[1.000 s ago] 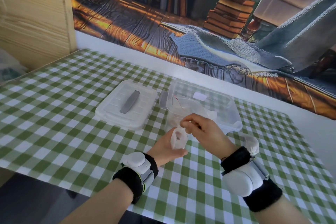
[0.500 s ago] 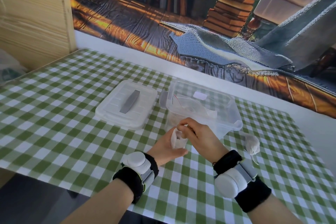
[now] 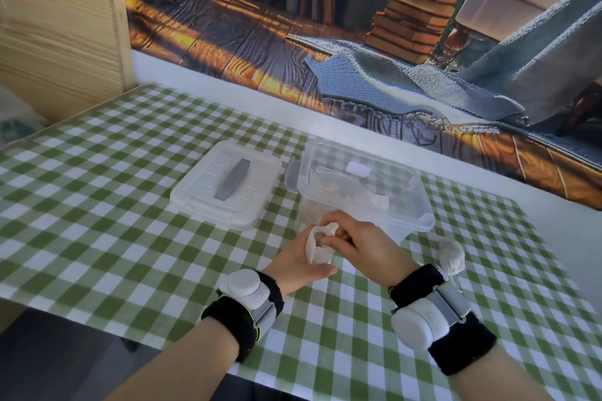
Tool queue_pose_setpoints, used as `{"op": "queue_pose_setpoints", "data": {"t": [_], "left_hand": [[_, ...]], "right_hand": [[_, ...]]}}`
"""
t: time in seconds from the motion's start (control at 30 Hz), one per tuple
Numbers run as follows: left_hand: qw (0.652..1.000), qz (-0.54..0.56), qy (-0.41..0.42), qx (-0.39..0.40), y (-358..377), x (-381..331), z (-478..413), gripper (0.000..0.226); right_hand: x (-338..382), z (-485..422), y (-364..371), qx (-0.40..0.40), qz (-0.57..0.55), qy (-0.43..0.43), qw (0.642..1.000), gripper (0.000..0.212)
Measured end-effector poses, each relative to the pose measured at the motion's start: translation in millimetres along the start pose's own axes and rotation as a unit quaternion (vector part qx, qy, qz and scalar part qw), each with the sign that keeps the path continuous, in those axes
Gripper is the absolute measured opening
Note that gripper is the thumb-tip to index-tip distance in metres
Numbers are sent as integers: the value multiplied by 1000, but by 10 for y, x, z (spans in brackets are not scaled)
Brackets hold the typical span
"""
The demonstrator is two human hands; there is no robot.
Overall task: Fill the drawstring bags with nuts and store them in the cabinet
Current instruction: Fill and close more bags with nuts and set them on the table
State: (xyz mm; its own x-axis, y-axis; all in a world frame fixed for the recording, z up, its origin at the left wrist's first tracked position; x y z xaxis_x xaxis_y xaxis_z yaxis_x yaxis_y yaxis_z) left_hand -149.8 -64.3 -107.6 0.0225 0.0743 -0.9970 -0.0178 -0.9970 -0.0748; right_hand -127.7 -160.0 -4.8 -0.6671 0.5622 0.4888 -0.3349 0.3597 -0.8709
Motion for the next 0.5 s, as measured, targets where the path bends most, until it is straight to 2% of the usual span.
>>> {"op": "queue_pose_setpoints", "data": {"t": [0.13,0.27,0.37,0.5], "left_hand": [[1000,-15,5,-3,1,-24,7,47],[1000,-21,3,-11,-4,-1,2,60],[1000,-24,9,-12,-1,-8,-4,56],[1000,-17,17,-5,4,-36,4,51]], "right_hand": [[-58,-23,-16,-43,-63,40,996,23],[-76,-22,-81,-79,-137,38,987,11],[-60,-20,-72,-77,-159,18,984,4],[-46,-32,-14,-53,-152,10,987,6]]}}
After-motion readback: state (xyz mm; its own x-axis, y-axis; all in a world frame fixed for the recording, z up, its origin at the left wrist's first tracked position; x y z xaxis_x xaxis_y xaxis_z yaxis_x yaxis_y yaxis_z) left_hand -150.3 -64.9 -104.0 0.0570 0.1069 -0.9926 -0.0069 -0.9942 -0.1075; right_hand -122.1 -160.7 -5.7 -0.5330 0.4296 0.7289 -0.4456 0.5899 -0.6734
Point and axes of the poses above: each hand's wrist, its own z-axis away from the middle knuckle, its own y-axis out of the palm, x = y × z, the point moved 5 cm from there along -z, towards the middle knuckle
